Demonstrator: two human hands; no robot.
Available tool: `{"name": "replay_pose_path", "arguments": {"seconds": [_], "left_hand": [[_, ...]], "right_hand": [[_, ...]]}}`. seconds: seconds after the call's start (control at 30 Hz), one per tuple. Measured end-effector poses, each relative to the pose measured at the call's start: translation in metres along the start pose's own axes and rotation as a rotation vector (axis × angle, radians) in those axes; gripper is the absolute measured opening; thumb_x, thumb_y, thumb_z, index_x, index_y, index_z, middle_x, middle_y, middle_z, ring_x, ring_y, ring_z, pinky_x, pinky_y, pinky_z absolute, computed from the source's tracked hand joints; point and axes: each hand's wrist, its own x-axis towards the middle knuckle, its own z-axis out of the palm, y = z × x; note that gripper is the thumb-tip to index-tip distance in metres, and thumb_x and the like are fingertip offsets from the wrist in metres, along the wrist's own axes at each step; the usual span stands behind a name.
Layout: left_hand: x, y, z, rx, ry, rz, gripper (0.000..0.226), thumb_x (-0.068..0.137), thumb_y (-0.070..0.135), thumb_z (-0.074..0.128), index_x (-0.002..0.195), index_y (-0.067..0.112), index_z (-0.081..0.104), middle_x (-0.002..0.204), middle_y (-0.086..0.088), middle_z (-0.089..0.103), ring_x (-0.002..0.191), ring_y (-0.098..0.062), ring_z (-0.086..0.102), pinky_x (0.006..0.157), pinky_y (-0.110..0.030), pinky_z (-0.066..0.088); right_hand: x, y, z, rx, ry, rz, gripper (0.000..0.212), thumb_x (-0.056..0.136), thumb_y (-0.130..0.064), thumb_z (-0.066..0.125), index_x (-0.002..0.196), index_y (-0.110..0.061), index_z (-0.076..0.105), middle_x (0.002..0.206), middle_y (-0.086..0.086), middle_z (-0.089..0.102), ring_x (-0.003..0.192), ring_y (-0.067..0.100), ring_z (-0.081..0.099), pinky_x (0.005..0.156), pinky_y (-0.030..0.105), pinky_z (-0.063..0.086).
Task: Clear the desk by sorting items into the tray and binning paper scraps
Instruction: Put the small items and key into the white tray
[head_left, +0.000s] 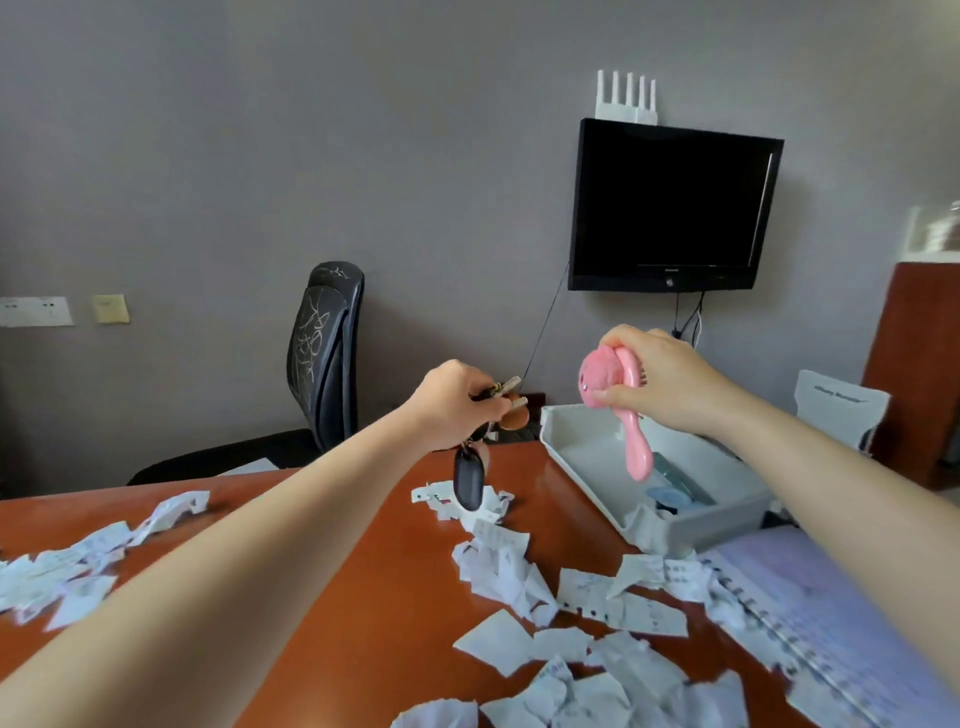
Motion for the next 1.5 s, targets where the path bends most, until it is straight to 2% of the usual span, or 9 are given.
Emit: {"name": "replay_pose_path", "arguments": {"seconds": [0.27,0.43,0.53,0.67,0.8,0.9,1.03,1.23,1.5], "left_hand": [[0.062,0.049,0.064,-0.235,0.114,-0.076,0.030,0.088,0.025,0.060,0.065,0.007,0.056,0.056,-0.002,0.042,0.063,-0.021,0.039,0.048,-0.023,0.028],[0.097,0.063,0.105,-0.300,0.093,-0.099,0.044,0.088,0.024,0.061,0.050,0.020,0.040,0.050,0.003,0.037,0.051,-0.015,0.037,0.039,-0.016,0.026],[0.111,0.066,0.135,-0.328,0.048,-0.098,0.030,0.088,0.024,0.062,0.063,0.007,0.058,0.051,-0.003,0.043,0.050,-0.015,0.036,0.044,-0.021,0.026],[0.128,0.065,0.171,-0.414,0.048,-0.097,0.028,0.089,0.020,0.061,0.086,-0.007,0.067,0.077,-0.028,0.064,0.046,-0.008,0.033,0.039,-0.014,0.029],[0.144,0.056,0.204,-0.407,-0.025,-0.177,0.037,0.090,0.020,0.060,0.057,0.004,0.055,0.048,0.000,0.041,0.045,-0.010,0.035,0.037,-0.014,0.028],[0.152,0.044,0.225,-0.373,-0.097,-0.264,0.038,0.089,0.026,0.060,0.054,0.015,0.049,0.060,-0.005,0.056,0.058,-0.022,0.050,0.056,-0.024,0.043],[0.153,0.030,0.234,-0.207,-0.130,-0.303,0.026,0.087,0.028,0.060,0.078,0.004,0.061,0.093,-0.015,0.071,0.082,-0.033,0.064,0.070,-0.034,0.051],[0.154,0.016,0.225,0.112,-0.191,-0.256,0.037,0.082,0.028,0.068,0.104,0.001,0.058,0.107,-0.016,0.065,0.100,-0.033,0.062,0.075,-0.035,0.050],[0.146,0.016,0.220,0.392,-0.179,-0.140,0.034,0.088,0.032,0.059,0.117,0.014,0.050,0.116,-0.007,0.059,0.109,-0.029,0.057,0.075,-0.030,0.035]], "right_hand": [[0.011,0.066,-0.004,-0.050,0.019,0.078,0.035,0.074,-0.031,0.074,0.101,-0.027,0.052,0.098,0.000,0.045,0.082,0.017,0.050,0.075,0.033,0.042],[0.020,0.103,-0.002,-0.065,0.030,0.110,0.035,0.074,-0.032,0.074,0.101,-0.029,0.052,0.096,-0.003,0.043,0.085,0.020,0.052,0.078,0.035,0.044],[0.028,0.121,0.004,-0.057,0.037,0.123,0.036,0.075,-0.033,0.074,0.102,-0.028,0.052,0.091,-0.007,0.041,0.084,0.020,0.052,0.078,0.034,0.043],[0.040,0.141,0.016,-0.029,0.041,0.145,0.032,0.076,-0.031,0.073,0.101,-0.026,0.053,0.098,-0.002,0.044,0.087,0.021,0.053,0.079,0.035,0.044],[0.049,0.160,0.031,-0.015,0.033,0.178,0.032,0.075,-0.033,0.073,0.099,-0.027,0.053,0.101,0.001,0.047,0.087,0.023,0.055,0.082,0.038,0.047],[0.053,0.171,0.044,-0.003,0.021,0.200,0.034,0.075,-0.032,0.073,0.101,-0.024,0.054,0.100,0.001,0.046,0.084,0.022,0.054,0.074,0.030,0.043],[0.061,0.182,0.058,0.017,0.005,0.209,0.034,0.075,-0.029,0.074,0.102,-0.021,0.054,0.100,0.003,0.047,0.084,0.023,0.053,0.061,0.019,0.034],[0.079,0.187,0.075,0.039,0.018,0.239,0.035,0.073,-0.026,0.076,0.100,-0.020,0.056,0.097,0.002,0.045,0.086,0.025,0.053,0.072,0.030,0.039],[0.096,0.188,0.100,0.002,-0.112,0.202,0.037,0.071,-0.034,0.076,0.099,-0.025,0.054,0.100,0.002,0.052,0.093,0.024,0.052,0.065,0.029,0.036]]}}
